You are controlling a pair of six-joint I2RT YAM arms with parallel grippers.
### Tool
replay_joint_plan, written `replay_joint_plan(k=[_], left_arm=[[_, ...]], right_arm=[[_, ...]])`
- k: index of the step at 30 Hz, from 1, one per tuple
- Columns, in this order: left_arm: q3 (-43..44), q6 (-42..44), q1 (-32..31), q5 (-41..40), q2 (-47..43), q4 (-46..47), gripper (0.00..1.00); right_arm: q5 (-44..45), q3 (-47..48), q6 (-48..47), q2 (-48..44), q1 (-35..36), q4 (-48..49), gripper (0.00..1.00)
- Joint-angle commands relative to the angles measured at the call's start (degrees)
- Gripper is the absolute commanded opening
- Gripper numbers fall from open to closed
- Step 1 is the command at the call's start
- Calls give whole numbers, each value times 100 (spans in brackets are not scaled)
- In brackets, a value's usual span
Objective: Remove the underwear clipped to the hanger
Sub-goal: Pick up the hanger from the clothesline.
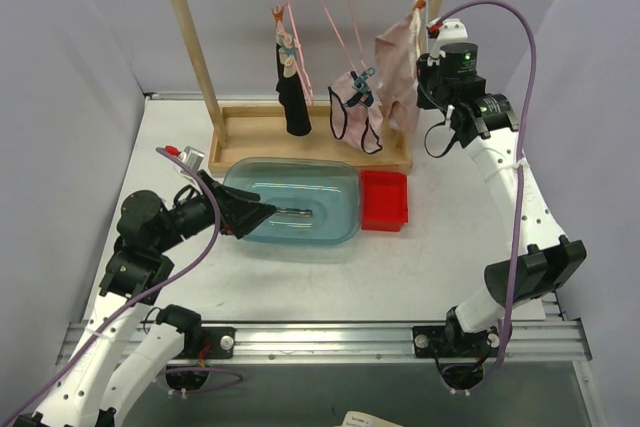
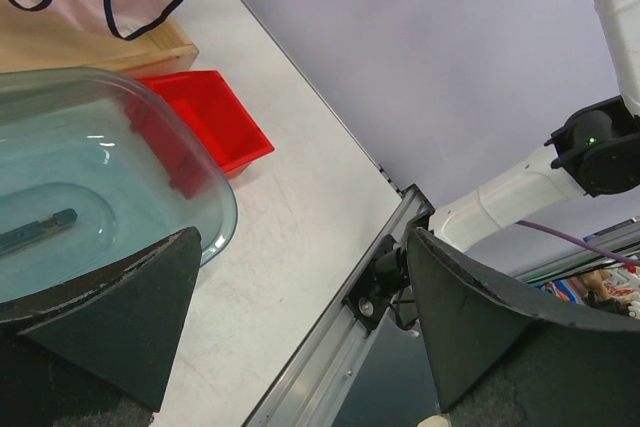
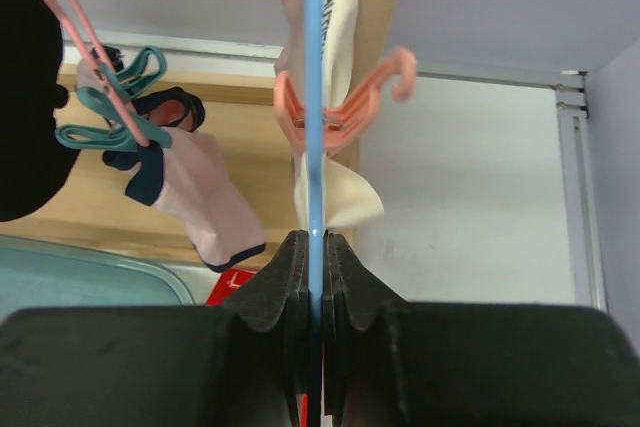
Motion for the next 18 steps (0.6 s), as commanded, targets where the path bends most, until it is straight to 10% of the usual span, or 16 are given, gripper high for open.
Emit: replay_joint_plan(k=[1,18], left_arm=[[86,105,-18,-68,-19,-32,94],[95,88,-18,-95,51,47,94]], right_arm=[[-68,264,61,53,-23,63,0],[-711,-289,-571,-465,46,1583,0]])
